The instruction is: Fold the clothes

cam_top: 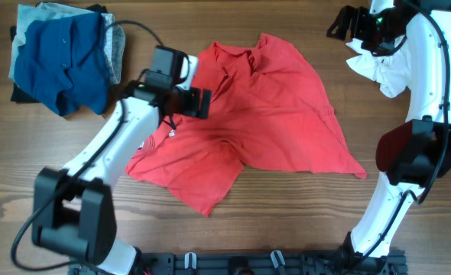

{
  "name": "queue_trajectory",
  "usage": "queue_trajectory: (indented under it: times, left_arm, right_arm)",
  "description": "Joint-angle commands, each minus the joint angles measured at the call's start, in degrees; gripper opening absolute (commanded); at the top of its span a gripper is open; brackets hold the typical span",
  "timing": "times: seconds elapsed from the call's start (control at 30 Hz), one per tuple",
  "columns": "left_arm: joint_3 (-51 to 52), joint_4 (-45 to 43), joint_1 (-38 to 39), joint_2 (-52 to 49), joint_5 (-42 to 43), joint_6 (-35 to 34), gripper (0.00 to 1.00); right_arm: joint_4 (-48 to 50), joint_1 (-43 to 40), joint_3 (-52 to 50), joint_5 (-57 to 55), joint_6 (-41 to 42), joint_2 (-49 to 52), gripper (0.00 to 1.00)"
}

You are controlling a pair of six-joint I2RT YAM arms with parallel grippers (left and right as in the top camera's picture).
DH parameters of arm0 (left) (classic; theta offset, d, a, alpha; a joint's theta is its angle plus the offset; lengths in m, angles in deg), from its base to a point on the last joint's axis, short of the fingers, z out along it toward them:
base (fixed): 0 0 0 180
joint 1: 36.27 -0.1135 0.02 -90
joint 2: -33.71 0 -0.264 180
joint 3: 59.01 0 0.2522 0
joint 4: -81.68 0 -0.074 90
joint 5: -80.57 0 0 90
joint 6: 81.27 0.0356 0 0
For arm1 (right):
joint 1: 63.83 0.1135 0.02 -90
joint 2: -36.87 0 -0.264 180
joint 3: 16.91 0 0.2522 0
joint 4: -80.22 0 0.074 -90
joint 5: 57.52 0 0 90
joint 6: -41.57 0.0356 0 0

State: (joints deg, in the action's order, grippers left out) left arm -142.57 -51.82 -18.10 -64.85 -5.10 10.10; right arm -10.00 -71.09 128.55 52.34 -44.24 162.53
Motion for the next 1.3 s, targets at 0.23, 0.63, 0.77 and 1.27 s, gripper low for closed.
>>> queue_trajectory:
  times: [0.23,0.63,0.77,1.27]
  left_arm:
    - [-0.2,-5.2,3.3,-10.3,-5.6,12.0,0.83]
    - [-0.2,-10.5,3.5,-14.8,-6.4,12.0,0.76]
    - [-0.2,-11.5,3.4,-15.6,-7.7,11.9,0.63]
    - [-1.9,-15.2,3.4,-13.4,-20.0,3.7,0.04]
  right_arm:
    - [0.2,0.2,-0.2,-0.6,-1.2,-1.4,1.0]
    - [0.3,0.2,-0.2,-0.6,-1.2,-1.4,1.0]
    - [0.4,0.2,-0.2,-0.6,-1.2,-1.4,1.0]
    - [0.3,0.2,-0.2,-0.6,-1.3,-1.4,1.0]
